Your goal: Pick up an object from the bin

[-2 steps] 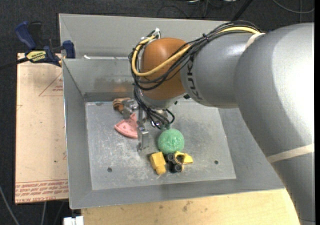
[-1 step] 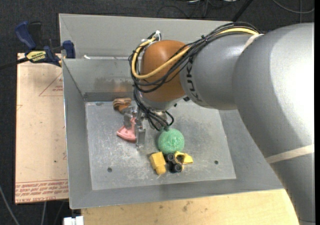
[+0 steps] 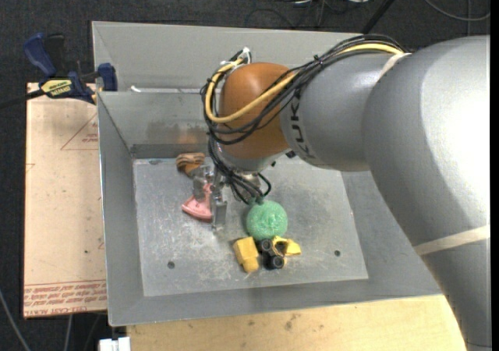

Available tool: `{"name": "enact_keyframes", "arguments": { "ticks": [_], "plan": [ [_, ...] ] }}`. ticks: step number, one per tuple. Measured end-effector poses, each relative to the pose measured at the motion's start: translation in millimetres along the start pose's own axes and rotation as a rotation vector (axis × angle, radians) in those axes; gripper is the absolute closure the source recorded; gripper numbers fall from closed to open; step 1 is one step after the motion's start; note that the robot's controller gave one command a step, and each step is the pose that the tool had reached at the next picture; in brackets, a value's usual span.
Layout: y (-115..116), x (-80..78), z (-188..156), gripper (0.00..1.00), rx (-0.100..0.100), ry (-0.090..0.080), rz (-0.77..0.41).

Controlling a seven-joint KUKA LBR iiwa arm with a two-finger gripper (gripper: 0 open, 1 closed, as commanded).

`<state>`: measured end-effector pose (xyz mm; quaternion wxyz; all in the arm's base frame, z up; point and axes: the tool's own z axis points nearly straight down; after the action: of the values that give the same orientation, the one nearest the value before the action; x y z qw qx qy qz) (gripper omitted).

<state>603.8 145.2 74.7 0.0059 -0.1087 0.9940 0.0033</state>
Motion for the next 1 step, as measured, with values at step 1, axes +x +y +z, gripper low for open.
{"name": "enact_keyframes", "arguments": {
  "ticks": [1],
  "plan": [
    [6.7,5.5,-37.0,1.00,0.004,0.016,-0.014]
  ]
}}
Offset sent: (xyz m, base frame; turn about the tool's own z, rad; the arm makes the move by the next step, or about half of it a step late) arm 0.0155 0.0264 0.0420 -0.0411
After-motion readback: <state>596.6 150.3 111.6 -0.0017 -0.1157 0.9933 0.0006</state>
